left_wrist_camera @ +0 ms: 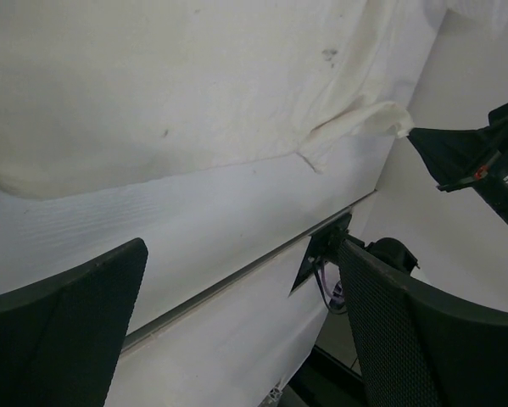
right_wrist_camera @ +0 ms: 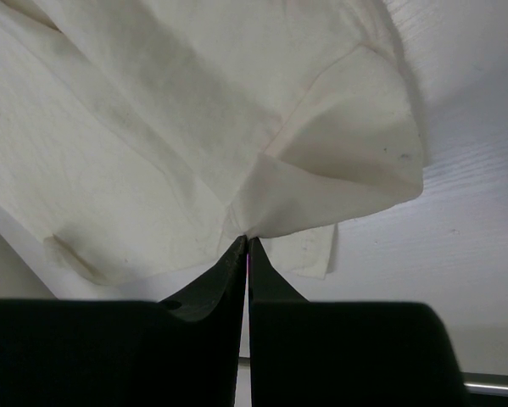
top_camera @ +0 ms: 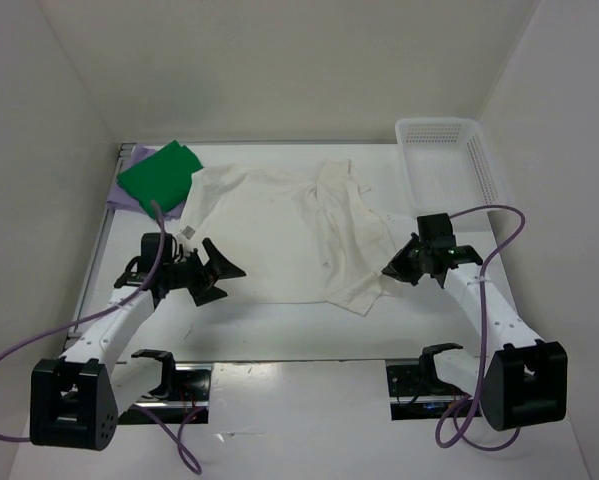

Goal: Fold and stack the t-shirts
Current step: Flatten out the tshirt

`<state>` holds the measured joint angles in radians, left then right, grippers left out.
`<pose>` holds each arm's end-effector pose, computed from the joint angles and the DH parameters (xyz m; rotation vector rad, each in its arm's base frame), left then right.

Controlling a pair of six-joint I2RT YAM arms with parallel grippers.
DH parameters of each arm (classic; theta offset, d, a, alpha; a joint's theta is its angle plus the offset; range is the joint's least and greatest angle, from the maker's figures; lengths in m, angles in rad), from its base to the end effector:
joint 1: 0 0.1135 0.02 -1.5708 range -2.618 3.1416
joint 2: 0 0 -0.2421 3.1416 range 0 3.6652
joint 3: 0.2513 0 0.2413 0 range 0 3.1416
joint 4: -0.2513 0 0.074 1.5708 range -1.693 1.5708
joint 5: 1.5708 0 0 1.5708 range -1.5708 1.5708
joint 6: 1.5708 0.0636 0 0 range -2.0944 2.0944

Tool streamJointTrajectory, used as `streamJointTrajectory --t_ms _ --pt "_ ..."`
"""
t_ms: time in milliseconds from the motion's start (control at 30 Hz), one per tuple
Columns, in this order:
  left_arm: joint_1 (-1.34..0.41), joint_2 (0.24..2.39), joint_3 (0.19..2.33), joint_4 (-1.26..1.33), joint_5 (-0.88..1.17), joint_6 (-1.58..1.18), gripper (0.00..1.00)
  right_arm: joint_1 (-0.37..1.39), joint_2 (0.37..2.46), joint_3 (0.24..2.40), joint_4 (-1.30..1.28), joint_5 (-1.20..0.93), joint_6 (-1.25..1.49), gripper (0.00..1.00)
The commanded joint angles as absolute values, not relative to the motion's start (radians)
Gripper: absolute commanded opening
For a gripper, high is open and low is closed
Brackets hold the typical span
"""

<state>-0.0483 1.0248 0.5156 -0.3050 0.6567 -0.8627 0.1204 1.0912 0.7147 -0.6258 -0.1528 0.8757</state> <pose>0.2109 -0.0491 0.1684 -0.6746 2.4129 -1.1937 0.2186 0.0362 0.1828 0.9256 2.4946 0.5502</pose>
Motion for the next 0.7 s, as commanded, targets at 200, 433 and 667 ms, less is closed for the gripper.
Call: streamJointTrajectory --t_ms 200,433,667 --pt "0.031 1.104 0.725 -0.446 0.522 -0.72 1.0 0.13 1.095 0.75 -0.566 -0.181 0.845 0.08" --pt "0.04 1.221 0.883 -0.52 0.191 -0.675 0.53 0.14 1.066 0.741 -0.548 -0.219 0.824 0.11" --pt "-0.062 1.434 1.052 -0.719 -0.243 -0.634 0.54 0.149 1.088 0.752 -0.505 -0.27 0.793 0.12"
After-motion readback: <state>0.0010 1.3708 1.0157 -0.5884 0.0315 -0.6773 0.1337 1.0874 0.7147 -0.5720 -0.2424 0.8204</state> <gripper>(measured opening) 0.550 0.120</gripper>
